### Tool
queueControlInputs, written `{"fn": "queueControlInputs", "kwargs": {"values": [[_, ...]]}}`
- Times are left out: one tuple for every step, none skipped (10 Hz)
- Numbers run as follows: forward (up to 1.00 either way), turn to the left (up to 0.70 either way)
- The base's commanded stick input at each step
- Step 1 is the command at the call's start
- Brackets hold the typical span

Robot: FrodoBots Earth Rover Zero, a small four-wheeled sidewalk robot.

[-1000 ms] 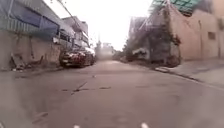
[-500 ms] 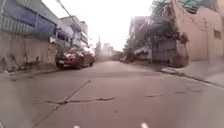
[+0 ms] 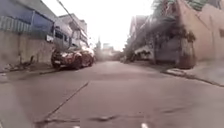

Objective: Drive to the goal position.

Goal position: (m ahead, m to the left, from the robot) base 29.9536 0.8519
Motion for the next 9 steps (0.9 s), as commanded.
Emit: {"fn": "queueControlInputs", "kwargs": {"values": [[1.00, 0.01], [1.00, 0.01], [1.00, 0.01], [1.00, 0.01], [1.00, 0.01], [1.00, 0.01], [1.00, 0.01], [1.00, 0.01], [1.00, 0.01]]}}
